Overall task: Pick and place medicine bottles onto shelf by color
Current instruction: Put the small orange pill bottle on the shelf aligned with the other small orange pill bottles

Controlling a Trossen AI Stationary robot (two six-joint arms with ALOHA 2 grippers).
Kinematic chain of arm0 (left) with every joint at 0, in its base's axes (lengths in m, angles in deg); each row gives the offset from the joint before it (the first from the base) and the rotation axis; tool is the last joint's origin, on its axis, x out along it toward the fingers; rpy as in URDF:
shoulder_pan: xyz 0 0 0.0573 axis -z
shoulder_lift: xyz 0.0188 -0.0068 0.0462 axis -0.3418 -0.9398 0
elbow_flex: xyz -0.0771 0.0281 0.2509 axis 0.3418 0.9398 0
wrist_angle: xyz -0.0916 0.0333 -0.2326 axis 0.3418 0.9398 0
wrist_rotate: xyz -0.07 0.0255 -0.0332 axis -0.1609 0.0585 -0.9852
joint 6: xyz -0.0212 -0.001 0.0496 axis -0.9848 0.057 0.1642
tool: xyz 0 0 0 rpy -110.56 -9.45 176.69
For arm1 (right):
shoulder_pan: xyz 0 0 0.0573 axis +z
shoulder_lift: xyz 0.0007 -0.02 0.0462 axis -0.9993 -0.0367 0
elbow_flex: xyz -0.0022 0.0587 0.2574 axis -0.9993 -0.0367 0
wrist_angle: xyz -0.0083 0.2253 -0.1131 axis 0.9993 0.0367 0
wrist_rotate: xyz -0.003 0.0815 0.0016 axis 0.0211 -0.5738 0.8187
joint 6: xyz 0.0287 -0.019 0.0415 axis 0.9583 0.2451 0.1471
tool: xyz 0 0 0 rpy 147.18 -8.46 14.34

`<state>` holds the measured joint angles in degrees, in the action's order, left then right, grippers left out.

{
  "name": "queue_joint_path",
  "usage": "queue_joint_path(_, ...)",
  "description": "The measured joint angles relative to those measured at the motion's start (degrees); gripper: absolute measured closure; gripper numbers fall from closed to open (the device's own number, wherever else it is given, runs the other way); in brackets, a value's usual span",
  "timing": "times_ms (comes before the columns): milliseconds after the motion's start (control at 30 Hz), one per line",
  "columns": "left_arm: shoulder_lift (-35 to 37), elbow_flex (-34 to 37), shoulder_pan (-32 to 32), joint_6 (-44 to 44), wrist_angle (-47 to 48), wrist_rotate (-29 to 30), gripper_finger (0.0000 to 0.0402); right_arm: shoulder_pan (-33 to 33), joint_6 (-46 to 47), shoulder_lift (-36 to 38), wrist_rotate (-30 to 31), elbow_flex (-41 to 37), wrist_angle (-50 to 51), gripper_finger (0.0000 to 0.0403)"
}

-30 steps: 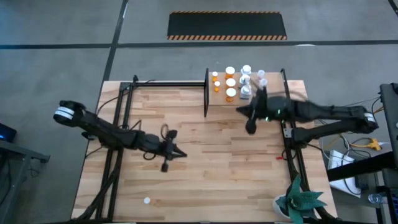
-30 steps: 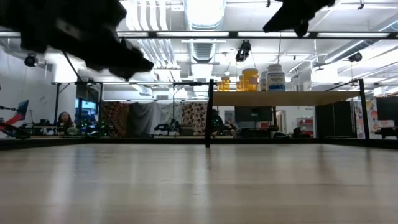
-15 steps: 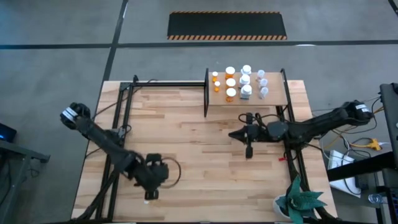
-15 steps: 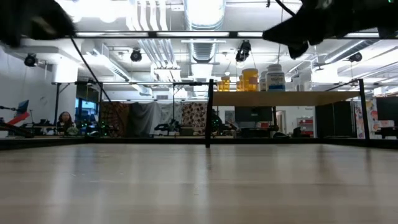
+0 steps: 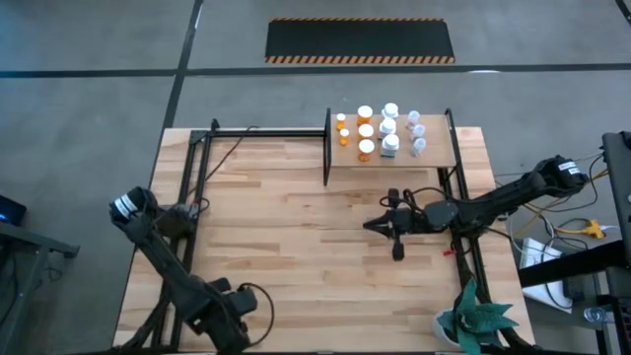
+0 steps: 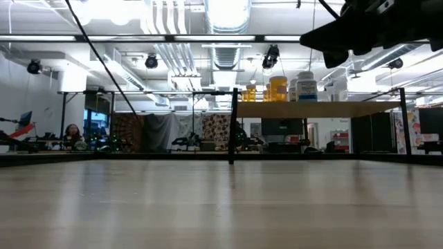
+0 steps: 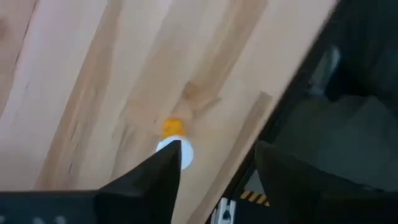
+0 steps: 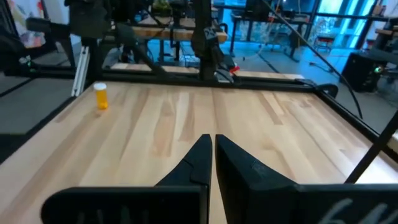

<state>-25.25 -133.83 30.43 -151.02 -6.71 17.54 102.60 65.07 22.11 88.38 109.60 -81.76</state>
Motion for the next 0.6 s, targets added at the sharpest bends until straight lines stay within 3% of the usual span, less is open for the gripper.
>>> queue_joint_path(267, -4.0, 0.07, 3.47, -3.49, 6.38, -0.33, 0.0196, 0.48, -0.25, 0.13, -0.12, 0.08, 0.21, 0.0392)
queue_joint_path(600, -4.4, 2.02, 4.15, -4.94, 6.05, 2.56, 0.0197, 0.59, -0.14, -0.32, -0.12, 0.44, 0.31, 0.0392)
